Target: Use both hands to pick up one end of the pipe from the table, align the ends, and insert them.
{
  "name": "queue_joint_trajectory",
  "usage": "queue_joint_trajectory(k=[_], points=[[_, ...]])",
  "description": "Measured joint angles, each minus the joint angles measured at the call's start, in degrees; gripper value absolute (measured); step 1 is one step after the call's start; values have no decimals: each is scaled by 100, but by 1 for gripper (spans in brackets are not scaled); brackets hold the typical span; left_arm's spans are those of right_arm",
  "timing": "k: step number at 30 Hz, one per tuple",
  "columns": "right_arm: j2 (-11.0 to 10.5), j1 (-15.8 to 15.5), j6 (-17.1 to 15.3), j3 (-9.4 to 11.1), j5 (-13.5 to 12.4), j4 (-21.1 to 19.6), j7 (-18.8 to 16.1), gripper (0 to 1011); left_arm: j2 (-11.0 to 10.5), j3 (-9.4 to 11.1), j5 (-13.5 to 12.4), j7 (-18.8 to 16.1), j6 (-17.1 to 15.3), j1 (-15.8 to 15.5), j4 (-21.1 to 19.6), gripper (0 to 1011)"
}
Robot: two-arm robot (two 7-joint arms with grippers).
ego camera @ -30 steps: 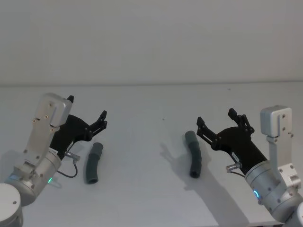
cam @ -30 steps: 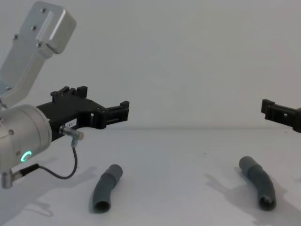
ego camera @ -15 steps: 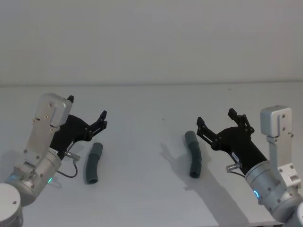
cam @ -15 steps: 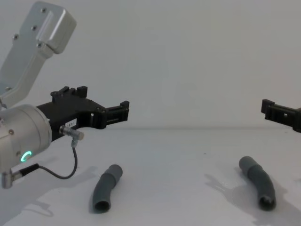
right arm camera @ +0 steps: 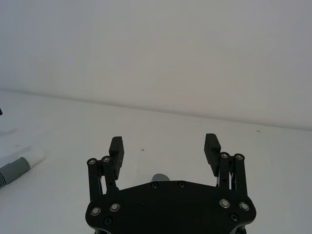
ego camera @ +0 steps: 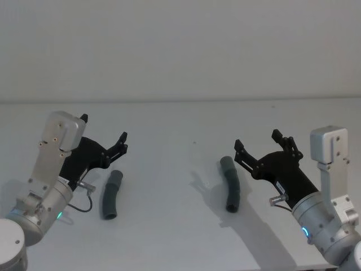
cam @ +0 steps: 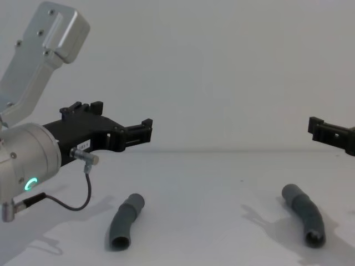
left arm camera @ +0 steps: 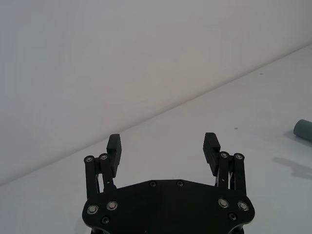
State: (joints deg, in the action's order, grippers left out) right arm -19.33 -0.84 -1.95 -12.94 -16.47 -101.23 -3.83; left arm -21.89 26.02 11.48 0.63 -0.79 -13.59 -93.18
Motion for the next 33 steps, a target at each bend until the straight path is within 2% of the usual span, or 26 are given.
queue_joint_trajectory(k=[12, 19, 25, 28, 31, 33], points=[[0, 0, 0, 0, 0, 0, 0, 1004, 10, -1, 0, 0, -5, 0, 1, 1002], [0, 0, 0, 0, 0, 0, 0, 1004, 109, -20, 31, -55, -241, -4, -20, 1002], [0, 0, 0, 0, 0, 0, 0, 1004, 278, -46, 108, -211, -687, 0, -110, 1002], [0, 0, 0, 0, 0, 0, 0, 1004, 428, -57, 153, -356, -1081, 5, -192, 1001], [0, 0, 0, 0, 0, 0, 0, 1004, 511, -59, 171, -469, -1317, 9, -246, 1001], [0, 0, 0, 0, 0, 0, 0, 1004, 648, -59, 182, -643, -1696, 16, -339, 1001]])
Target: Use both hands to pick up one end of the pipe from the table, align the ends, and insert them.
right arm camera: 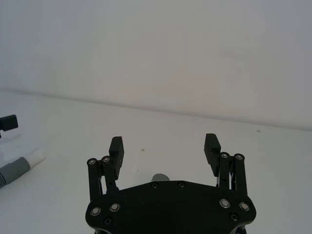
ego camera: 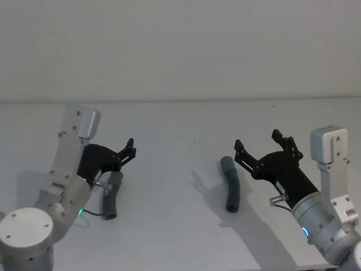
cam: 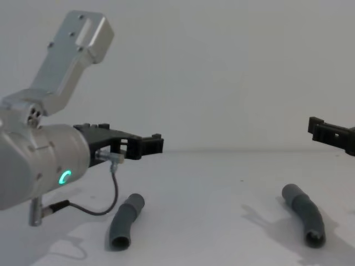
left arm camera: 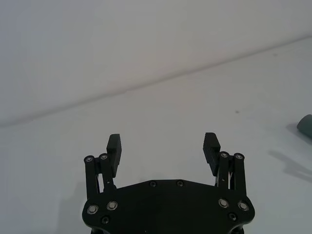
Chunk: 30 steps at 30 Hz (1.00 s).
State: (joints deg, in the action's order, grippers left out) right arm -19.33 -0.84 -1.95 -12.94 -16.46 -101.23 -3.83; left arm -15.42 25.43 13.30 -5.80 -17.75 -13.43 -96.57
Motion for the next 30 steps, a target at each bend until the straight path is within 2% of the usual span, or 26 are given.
queue_joint_trajectory(k=[1, 7, 8, 11, 12, 14, 20, 30], points=[[0, 0, 0, 0, 0, 0, 0, 1004, 0, 0, 0, 0, 0, 0, 0, 1001], [0, 0, 0, 0, 0, 0, 0, 1004, 239, 35, -36, -364, -780, 30, -244, 1002], [0, 0, 0, 0, 0, 0, 0, 1004, 239, 35, -36, -364, -780, 30, -244, 1001], [0, 0, 0, 0, 0, 0, 0, 1004, 324, 43, -76, -523, -1137, 66, -389, 1002], [0, 0, 0, 0, 0, 0, 0, 1004, 324, 43, -76, -523, -1137, 66, -389, 1001], [0, 0, 0, 0, 0, 0, 0, 1004, 366, 40, -100, -641, -1426, 102, -491, 1002], [0, 0, 0, 0, 0, 0, 0, 1004, 412, 10, -120, -757, -1822, 176, -622, 1001], [0, 0, 0, 0, 0, 0, 0, 1004, 430, -57, -104, -768, -2118, 248, -660, 1002]])
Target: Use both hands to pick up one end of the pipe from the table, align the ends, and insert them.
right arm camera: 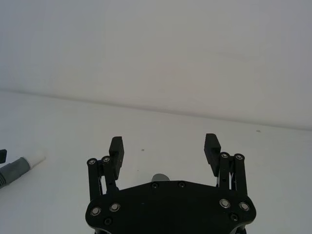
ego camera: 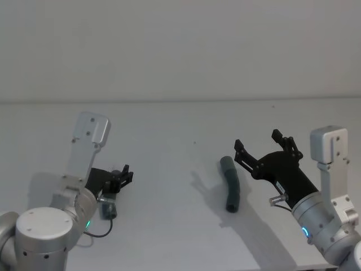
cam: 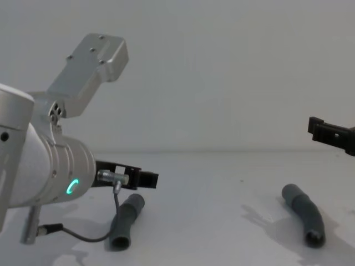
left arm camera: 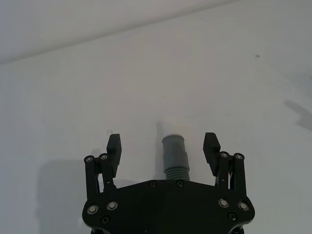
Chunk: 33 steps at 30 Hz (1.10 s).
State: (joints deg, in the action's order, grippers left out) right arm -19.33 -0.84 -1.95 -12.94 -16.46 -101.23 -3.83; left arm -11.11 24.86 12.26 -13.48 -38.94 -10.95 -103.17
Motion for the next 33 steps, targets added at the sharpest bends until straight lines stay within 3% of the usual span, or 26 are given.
queue_joint_trajectory(k=[33], points=[[0, 0, 0, 0, 0, 0, 0, 1004, 278, -159, 108, 289, 213, -133, 795, 1002]])
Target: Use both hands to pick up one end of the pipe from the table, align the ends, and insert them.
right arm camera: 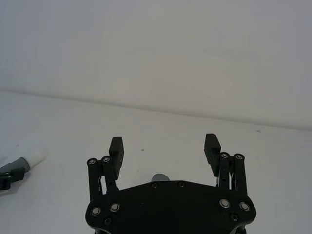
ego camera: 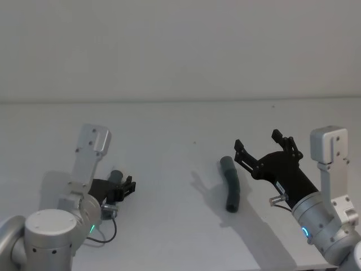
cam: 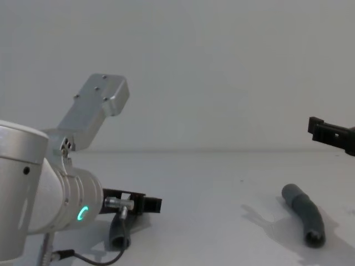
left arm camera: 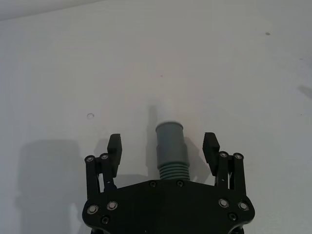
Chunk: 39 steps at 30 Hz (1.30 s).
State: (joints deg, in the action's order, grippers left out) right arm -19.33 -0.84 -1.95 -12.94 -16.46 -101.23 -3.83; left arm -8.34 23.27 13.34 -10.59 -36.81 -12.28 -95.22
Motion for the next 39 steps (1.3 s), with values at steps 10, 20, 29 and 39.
queue_joint_trajectory(k=[10, 20, 29, 39], points=[[0, 0, 0, 0, 0, 0, 0, 1004, 49, 20, -45, 58, 14, -43, 105, 780], [0, 0, 0, 0, 0, 0, 0, 1004, 143, 7, -62, 58, -28, -4, 166, 474], [0, 0, 0, 0, 0, 0, 0, 1004, 252, -49, -81, -4, -49, 74, 193, 331], [0, 0, 0, 0, 0, 0, 0, 1004, 278, -39, -144, 6, -5, 103, 258, 332]])
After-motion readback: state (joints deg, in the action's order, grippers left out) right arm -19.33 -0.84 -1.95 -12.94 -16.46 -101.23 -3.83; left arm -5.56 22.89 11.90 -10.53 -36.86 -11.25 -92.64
